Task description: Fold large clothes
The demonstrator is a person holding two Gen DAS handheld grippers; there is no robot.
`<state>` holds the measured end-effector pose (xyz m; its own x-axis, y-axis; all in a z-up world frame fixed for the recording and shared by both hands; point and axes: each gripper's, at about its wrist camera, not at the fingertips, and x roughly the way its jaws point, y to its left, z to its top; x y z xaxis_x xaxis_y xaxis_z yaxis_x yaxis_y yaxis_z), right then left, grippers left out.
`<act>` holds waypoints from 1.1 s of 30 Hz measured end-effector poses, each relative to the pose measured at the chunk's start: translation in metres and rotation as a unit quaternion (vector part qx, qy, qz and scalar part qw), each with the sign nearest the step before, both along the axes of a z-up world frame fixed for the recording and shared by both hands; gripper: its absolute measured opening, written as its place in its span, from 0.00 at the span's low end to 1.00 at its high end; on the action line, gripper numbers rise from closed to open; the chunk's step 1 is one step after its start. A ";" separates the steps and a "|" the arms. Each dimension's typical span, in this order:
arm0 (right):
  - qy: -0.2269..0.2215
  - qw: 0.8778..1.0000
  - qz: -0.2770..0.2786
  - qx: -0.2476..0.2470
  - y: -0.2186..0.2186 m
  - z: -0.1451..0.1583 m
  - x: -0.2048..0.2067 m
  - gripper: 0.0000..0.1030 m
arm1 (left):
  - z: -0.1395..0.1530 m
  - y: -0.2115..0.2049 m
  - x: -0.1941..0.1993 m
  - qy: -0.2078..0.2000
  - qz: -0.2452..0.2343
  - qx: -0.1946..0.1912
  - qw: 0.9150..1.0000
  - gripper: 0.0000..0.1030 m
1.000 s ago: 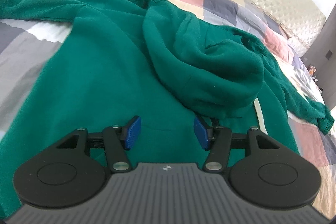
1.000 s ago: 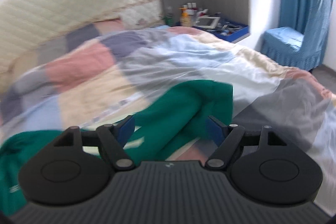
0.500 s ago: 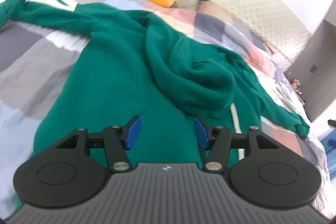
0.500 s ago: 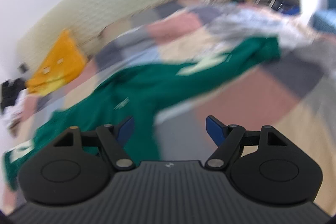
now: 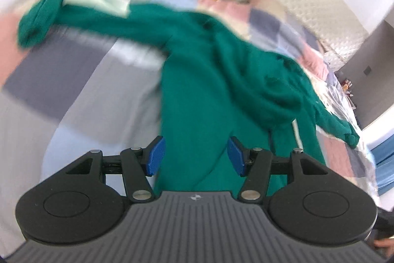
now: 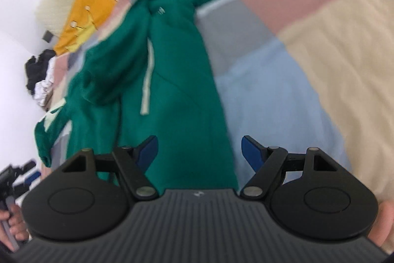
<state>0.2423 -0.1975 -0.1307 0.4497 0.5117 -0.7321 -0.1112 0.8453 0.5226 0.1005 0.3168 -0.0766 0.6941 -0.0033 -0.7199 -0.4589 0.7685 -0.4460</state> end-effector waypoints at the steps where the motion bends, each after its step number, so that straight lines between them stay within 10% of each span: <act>1: 0.007 1.000 -0.002 0.006 0.001 -0.003 0.000 0.74 | -0.010 0.010 -0.005 0.009 -0.002 -0.025 1.000 0.60; 8: 0.042 0.999 0.005 0.007 0.007 -0.022 0.000 0.74 | -0.076 0.037 -0.012 0.064 -0.014 -0.147 0.987 0.60; 20: 0.076 0.997 0.024 0.021 0.013 -0.041 0.007 0.78 | -0.107 0.010 0.019 0.116 -0.096 -0.128 0.980 0.60; 23: 0.067 0.996 0.055 0.013 0.024 -0.039 0.005 0.78 | -0.105 0.007 0.016 0.110 -0.091 -0.132 0.981 0.45; 25: 0.055 0.996 0.070 0.002 0.029 -0.037 0.002 0.64 | -0.103 0.004 0.013 0.106 -0.090 -0.140 0.980 0.23; 27: 0.046 0.996 0.073 -0.003 0.029 -0.033 0.000 0.30 | -0.095 -0.002 0.010 0.099 -0.092 -0.124 0.983 0.09; 33: -0.013 0.996 0.083 0.039 0.019 0.011 -0.016 0.21 | -0.043 0.010 -0.026 0.015 -0.041 -0.150 0.988 0.07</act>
<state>0.2264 -0.1788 -0.1196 0.3725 0.6359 -0.6759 -0.2605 0.7707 0.5815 0.0746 0.3264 -0.1200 0.6617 -0.2748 -0.6976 -0.4172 0.6381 -0.6471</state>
